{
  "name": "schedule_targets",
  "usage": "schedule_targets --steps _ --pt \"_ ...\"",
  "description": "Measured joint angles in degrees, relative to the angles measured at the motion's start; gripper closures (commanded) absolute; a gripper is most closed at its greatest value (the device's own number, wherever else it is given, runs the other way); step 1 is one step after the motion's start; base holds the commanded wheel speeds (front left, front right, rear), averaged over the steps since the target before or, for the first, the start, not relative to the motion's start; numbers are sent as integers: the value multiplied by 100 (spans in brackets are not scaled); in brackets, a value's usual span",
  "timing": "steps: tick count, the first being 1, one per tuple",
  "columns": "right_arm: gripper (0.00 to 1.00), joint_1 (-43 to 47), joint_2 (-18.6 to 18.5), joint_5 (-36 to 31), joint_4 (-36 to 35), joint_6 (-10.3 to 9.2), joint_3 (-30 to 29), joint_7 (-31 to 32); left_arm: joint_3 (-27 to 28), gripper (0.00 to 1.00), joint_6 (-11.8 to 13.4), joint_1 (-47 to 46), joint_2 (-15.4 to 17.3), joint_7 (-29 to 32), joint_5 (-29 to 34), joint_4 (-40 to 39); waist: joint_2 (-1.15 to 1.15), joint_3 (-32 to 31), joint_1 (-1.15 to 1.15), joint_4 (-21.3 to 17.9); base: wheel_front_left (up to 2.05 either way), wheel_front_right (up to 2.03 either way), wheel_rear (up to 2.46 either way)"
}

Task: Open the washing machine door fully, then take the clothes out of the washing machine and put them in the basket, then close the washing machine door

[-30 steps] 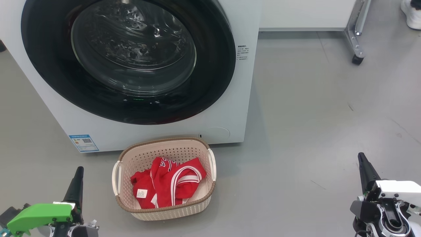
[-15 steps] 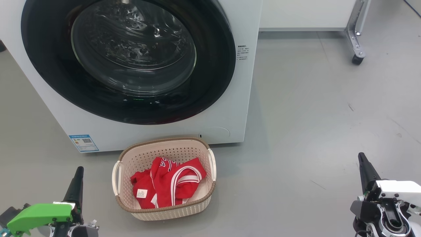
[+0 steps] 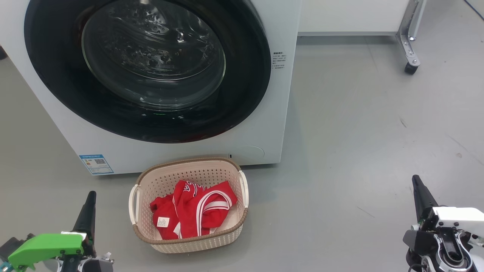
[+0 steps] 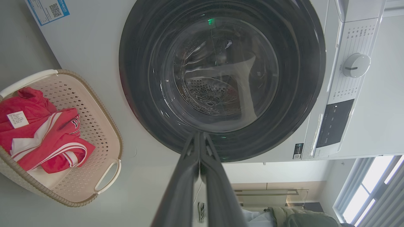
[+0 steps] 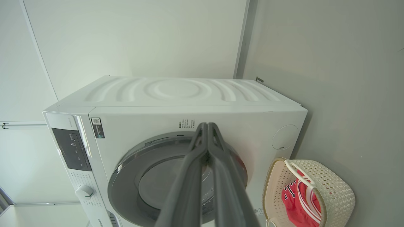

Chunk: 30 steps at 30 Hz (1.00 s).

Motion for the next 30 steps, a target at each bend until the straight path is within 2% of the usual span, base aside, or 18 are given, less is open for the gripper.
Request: schedule_targets --steps 30 --pt "100 -1 4 -1 -4 0 -20 24 0 100 0 0 0 0 0 -2 0 1 0 0 0 0 0"
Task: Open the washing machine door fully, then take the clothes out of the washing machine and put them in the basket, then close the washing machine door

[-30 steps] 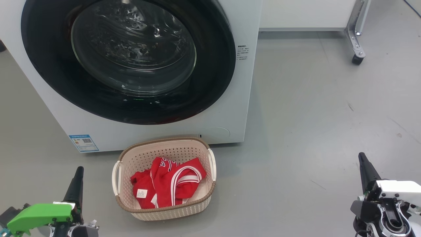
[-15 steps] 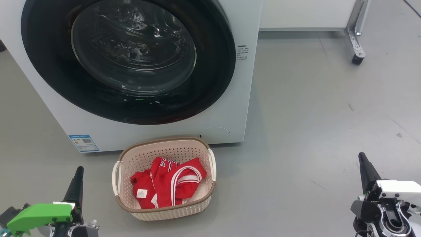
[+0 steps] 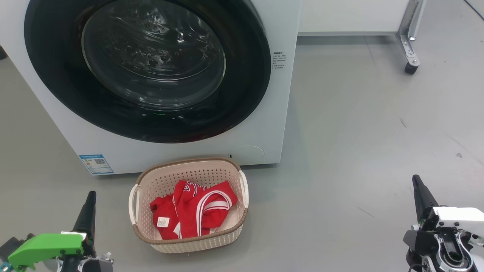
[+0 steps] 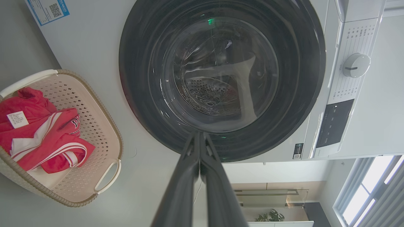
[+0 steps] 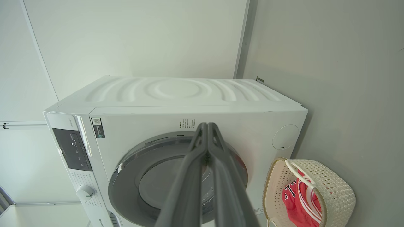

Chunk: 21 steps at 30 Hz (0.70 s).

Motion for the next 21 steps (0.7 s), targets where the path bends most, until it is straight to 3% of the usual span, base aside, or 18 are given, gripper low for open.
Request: schedule_targets --steps 21 --pt "100 0 5 0 -4 0 -14 0 0 100 0 0 0 0 0 -1 0 0 0 0 0 0 0"
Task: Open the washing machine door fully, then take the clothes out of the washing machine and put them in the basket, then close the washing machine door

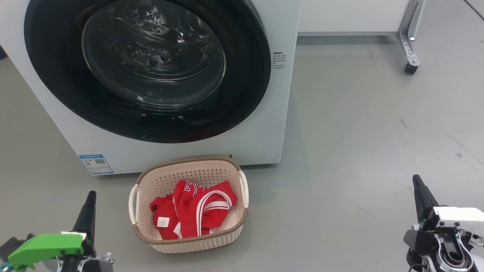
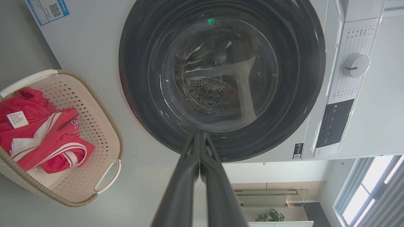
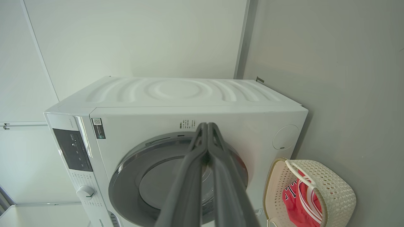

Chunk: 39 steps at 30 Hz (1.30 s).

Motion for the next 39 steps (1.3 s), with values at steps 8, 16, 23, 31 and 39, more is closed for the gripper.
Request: schedule_targets --steps 8,16,23,31,39 --pt "100 0 3 0 -2 0 -7 0 0 100 0 0 0 0 0 0 0 0 0 0 0 0 0" --pt "100 0 10 -1 -4 0 -8 1 0 100 0 0 0 0 0 0 0 0 0 0 0 0 0" --pt "100 0 13 -1 -7 0 -12 18 0 100 0 0 0 0 0 0 0 0 0 0 0 0 0" --pt "100 0 19 -2 -10 0 -16 18 0 100 0 0 0 0 -1 -1 0 0 0 0 0 0 0" --pt "100 0 22 -8 -12 1 -22 19 0 100 0 0 0 0 -1 -1 0 0 0 0 0 0 0"
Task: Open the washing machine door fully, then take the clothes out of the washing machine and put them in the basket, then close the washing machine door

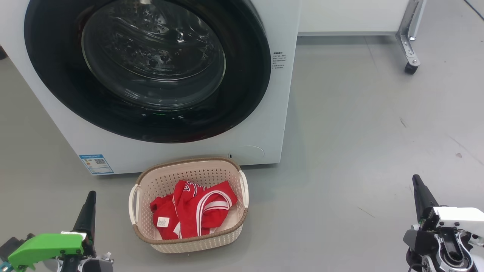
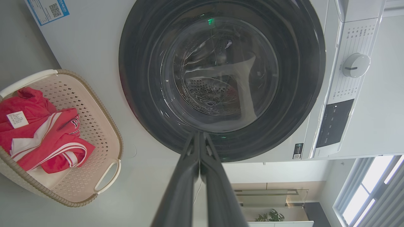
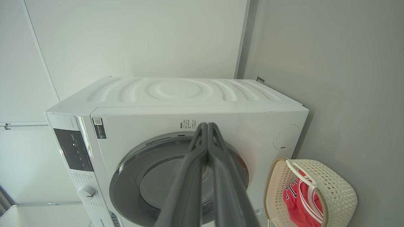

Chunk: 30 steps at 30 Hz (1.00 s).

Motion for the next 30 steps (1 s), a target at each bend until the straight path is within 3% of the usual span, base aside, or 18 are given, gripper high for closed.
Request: schedule_targets --steps 30 --pt "100 0 11 -3 -2 0 -15 7 0 100 0 0 0 0 0 -1 0 0 0 0 0 0 0"
